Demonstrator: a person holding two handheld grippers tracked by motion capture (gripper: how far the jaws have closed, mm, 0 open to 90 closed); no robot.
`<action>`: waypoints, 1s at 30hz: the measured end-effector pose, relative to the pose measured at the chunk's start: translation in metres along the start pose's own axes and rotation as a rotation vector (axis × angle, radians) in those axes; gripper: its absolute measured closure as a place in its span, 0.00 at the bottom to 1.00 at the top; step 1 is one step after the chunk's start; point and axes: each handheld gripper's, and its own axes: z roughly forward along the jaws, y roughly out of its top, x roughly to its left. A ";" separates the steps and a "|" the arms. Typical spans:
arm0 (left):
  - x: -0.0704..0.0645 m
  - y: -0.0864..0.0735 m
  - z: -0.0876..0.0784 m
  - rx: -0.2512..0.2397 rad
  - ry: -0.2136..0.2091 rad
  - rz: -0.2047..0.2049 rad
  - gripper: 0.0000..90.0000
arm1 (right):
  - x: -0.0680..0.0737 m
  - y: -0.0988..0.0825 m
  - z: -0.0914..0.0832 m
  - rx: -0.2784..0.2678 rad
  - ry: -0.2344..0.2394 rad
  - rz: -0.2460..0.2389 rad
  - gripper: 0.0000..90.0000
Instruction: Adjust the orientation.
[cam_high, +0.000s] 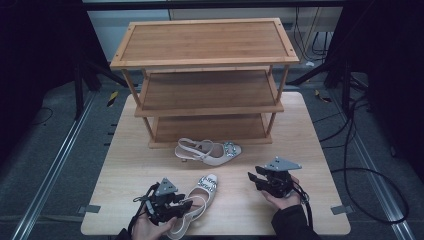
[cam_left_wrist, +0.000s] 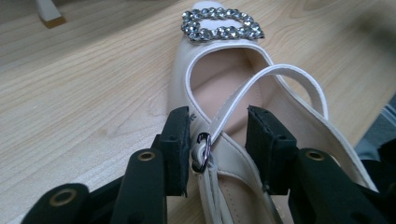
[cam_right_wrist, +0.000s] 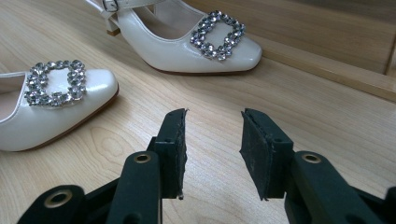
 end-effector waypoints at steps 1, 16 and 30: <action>0.000 0.000 -0.002 -0.008 0.017 0.001 0.72 | 0.000 0.000 0.000 0.000 0.001 -0.001 0.67; 0.030 0.016 -0.005 0.014 -0.030 0.071 0.90 | -0.004 0.000 0.003 0.005 -0.001 0.004 0.71; 0.051 0.033 0.005 0.019 -0.050 0.195 0.86 | -0.007 0.001 0.006 -0.005 -0.016 0.003 0.71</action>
